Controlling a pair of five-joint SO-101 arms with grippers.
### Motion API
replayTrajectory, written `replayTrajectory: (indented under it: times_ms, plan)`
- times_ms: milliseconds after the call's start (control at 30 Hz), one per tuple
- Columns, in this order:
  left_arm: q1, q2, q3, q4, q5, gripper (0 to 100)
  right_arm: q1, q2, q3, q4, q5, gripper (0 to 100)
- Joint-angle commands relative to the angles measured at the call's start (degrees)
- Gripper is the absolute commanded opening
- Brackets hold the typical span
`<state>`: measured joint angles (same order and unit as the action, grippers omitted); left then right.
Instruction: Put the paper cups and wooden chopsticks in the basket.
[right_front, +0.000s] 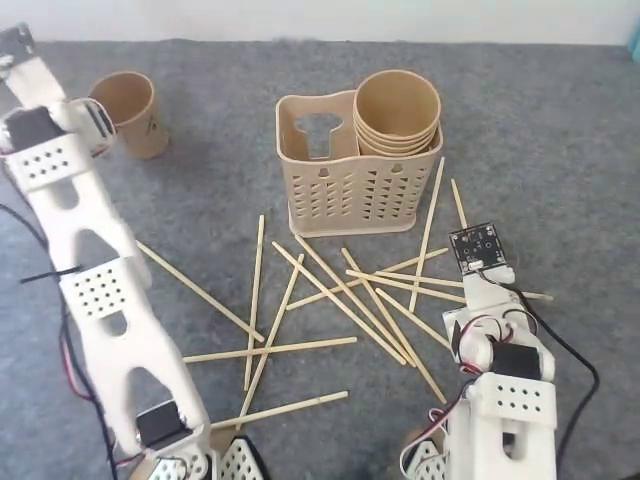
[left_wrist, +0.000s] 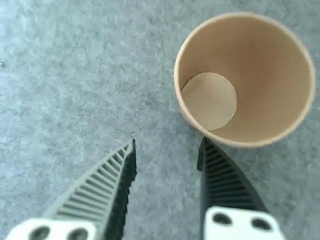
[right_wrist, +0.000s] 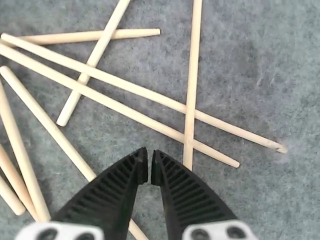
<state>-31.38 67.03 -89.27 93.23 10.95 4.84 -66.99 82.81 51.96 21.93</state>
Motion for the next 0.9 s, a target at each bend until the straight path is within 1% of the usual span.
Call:
replayTrajectory:
  times_ms: [0,100,233,300,400,433,467,533,600,767,800,867]
  plan:
    - [-0.2,1.6,-2.5,-7.1,-0.6,19,0.1,0.0,-0.4,-1.1,0.8,3.2]
    - [0.5,4.5,-2.5,-10.1,-0.6,19,0.1,0.0,-0.4,-1.1,0.8,3.2]
    - [1.6,6.6,-2.7,-10.4,-0.6,19,0.1,0.0,-0.4,-1.1,0.8,3.3]
    - [1.8,6.8,-2.8,-10.4,-0.6,14,0.1,0.0,-0.4,-1.1,0.8,3.3]
    - [2.4,6.8,-2.8,-10.5,-0.8,2,0.1,0.0,-0.4,-1.1,0.8,3.3]
    - [2.5,6.8,-2.9,-10.5,-0.9,0,0.1,0.0,-0.4,-1.1,0.8,3.3]
    - [2.5,6.7,-2.9,-10.3,-0.9,1,0.1,0.0,-0.4,-1.1,0.8,3.3]
    - [2.5,6.7,-4.8,-8.1,-0.9,2,0.1,0.0,-0.4,-1.1,0.8,3.3]
    - [2.3,6.4,-7.5,-3.8,-0.9,2,0.1,0.0,-0.4,-1.1,0.8,3.4]
    - [2.1,-2.0,-6.7,6.6,-1.0,2,-0.4,0.0,-0.4,-1.2,0.8,3.4]
    - [1.8,-3.7,-6.8,7.6,-0.9,2,-1.0,0.0,-0.4,-1.2,0.8,3.4]
    - [0.9,-6.7,-6.8,7.3,-0.5,2,-1.5,0.1,-0.4,-1.2,0.8,3.3]
